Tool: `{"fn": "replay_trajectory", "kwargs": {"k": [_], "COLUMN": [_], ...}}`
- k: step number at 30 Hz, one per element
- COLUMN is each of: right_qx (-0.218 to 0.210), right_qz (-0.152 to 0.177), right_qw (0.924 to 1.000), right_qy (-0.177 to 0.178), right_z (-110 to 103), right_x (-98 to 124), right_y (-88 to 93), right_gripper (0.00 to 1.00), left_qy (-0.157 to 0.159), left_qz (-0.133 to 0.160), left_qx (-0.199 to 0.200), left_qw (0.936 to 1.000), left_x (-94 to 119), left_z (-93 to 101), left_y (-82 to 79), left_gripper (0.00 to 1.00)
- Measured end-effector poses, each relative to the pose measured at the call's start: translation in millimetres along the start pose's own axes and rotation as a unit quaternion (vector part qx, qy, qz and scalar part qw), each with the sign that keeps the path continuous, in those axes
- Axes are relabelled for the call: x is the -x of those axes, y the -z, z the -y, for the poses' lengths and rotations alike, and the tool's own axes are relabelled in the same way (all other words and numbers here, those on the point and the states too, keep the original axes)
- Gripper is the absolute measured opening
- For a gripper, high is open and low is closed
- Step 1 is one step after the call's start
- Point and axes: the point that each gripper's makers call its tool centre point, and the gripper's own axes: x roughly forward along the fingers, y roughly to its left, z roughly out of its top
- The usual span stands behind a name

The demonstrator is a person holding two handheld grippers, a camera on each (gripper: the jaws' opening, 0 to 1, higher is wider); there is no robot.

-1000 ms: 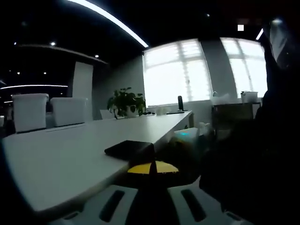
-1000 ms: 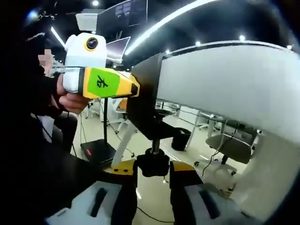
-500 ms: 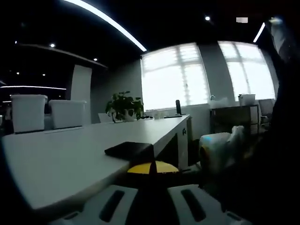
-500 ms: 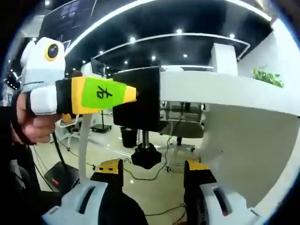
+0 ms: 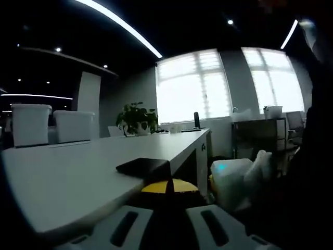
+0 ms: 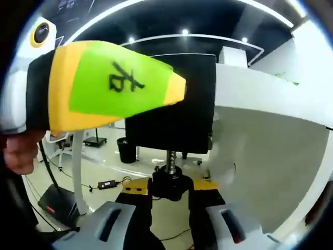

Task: Clamp the fixed fixture on the desktop, loosen the retaining clip, secure it to the edge of the desk, and tighten the retaining clip.

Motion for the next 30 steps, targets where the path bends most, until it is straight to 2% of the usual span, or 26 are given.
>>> {"fn": "replay_trajectory", "kwargs": {"k": [1, 5, 8, 10, 12, 14, 16, 18, 19, 22, 23, 24, 27, 28, 30], "right_qx": [-0.011, -0.001, 0.021, 0.017, 0.033, 0.029, 0.044, 0.039, 0.055, 0.062, 0.074, 0.066, 0.079, 0.117, 0.112], "right_qz": [0.002, 0.003, 0.003, 0.000, -0.004, -0.007, -0.003, -0.004, 0.001, 0.002, 0.008, 0.004, 0.012, 0.030, 0.032], "right_qw": [0.9999, 0.9996, 0.9969, 0.9943, 0.9893, 0.9822, 0.9750, 0.9673, 0.9611, 0.9472, 0.9396, 0.9350, 0.9204, 0.9135, 0.9146], "right_qy": [-0.005, -0.029, -0.075, -0.105, -0.142, -0.185, -0.218, -0.251, -0.271, -0.315, -0.334, -0.348, -0.383, -0.388, -0.387], "right_z": [-1.3, -2.4, -4.8, -6.9, -10.7, -15.5, -16.0, -18.5, -21.2, -24.9, -27.8, -28.8, -31.6, -34.0, -32.1], "right_x": [-0.9, 0.1, -0.7, -1.1, -0.4, -0.6, -3.4, -3.8, -4.5, -3.0, -0.9, -0.1, 4.4, 5.8, 7.1], "right_y": [0.1, 2.2, 2.3, 2.9, 2.6, 2.1, 1.3, 1.8, 0.8, 1.0, 0.4, 0.7, 0.4, 0.5, 0.9], "right_gripper": [0.24, 0.23, 0.23, 0.23, 0.22, 0.22, 0.22, 0.22, 0.22, 0.22, 0.22, 0.22, 0.22, 0.22, 0.22], "left_qy": [0.001, 0.001, 0.000, -0.003, -0.005, -0.007, -0.009, -0.011, -0.014, -0.015, -0.016, -0.017, -0.018, -0.018, -0.020], "left_qz": [0.000, 0.002, 0.004, 0.006, 0.009, 0.005, -0.002, -0.008, -0.012, -0.016, -0.017, -0.019, -0.025, -0.028, -0.036], "left_qx": [0.000, 0.005, 0.010, 0.010, 0.020, 0.023, 0.022, 0.018, 0.010, 0.012, 0.011, 0.010, 0.007, 0.005, -0.001], "left_qw": [1.0000, 1.0000, 0.9999, 0.9999, 0.9998, 0.9997, 0.9997, 0.9997, 0.9998, 0.9997, 0.9997, 0.9996, 0.9995, 0.9994, 0.9992], "left_x": [0.0, 1.4, 1.6, 1.9, 1.9, 1.0, 0.3, 0.0, -0.3, -0.7, -0.9, -1.1, -1.7, -2.1, -3.2], "left_z": [0.0, -0.8, -0.6, -0.3, -0.9, -0.9, -0.6, 0.2, 0.6, 0.2, 0.3, -0.1, -0.2, -0.2, 0.4], "left_y": [0.2, 0.1, -0.3, -0.6, -1.0, -1.2, -1.6, -1.2, -0.6, -0.4, -0.4, -0.1, 0.2, 0.6, 1.2], "left_gripper": [0.01, 0.01, 0.01, 0.01, 0.01, 0.01, 0.01, 0.01, 0.01, 0.01, 0.01, 0.01, 0.01, 0.01, 0.01]}}
